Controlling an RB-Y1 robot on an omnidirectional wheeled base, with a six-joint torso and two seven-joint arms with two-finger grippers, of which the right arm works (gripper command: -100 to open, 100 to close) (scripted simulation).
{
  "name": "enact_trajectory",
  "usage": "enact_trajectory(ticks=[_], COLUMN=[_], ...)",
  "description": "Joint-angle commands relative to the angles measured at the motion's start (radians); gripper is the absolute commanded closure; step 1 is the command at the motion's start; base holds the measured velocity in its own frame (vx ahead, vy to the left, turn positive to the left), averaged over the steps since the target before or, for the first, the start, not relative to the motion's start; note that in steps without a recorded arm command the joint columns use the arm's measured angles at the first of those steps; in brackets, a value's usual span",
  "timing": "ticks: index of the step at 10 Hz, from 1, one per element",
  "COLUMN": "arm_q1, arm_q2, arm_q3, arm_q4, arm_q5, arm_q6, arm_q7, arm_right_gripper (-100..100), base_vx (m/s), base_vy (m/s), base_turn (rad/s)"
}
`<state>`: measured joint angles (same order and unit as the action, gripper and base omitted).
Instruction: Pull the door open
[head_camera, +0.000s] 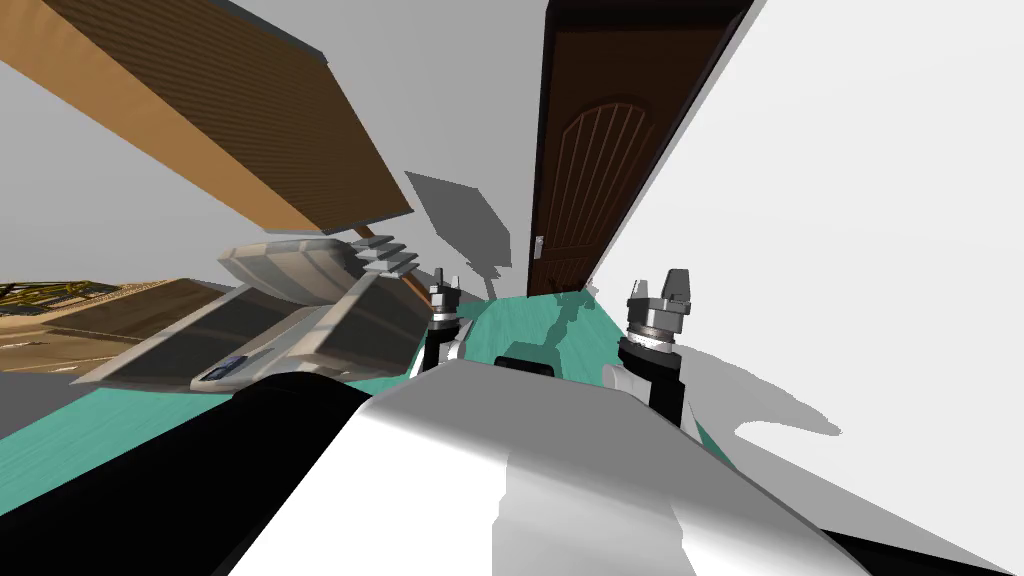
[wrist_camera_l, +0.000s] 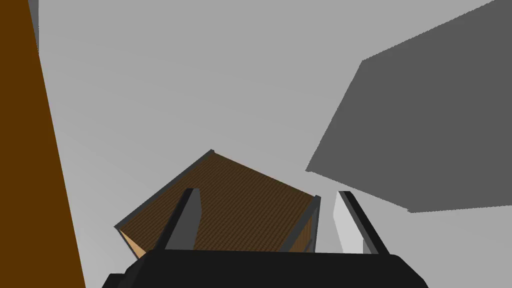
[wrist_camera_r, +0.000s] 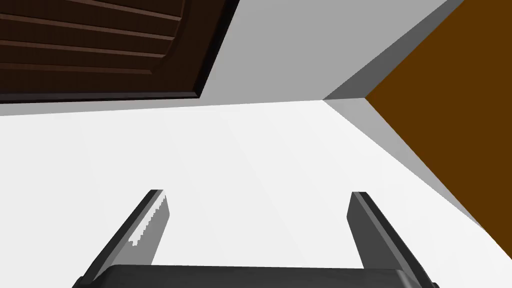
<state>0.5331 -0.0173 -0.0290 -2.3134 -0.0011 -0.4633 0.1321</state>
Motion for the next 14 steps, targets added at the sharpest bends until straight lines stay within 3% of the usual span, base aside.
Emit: enact_trajectory(ticks=[1, 4, 14], arm_q1=[-0.016, -0.041, -0.153], arm_q2=[-0.011, -0.026, -0.065], arm_q3=[-0.003, -0.007, -0.025], arm_q4=[0.027, 0.072, 0.268], arm_q5=[0.031, 0.081, 0.302], arm_q6=[-0.008, -0.020, -0.075], arm_q7=[0.007, 0.019, 0.070], arm_right_gripper=[-100, -100, -100], base_vx=[0.107, 0.115, 0.129], base_vy=[0.011, 0.022, 0.024], base_turn=[-0.057, -0.058, -0.067])
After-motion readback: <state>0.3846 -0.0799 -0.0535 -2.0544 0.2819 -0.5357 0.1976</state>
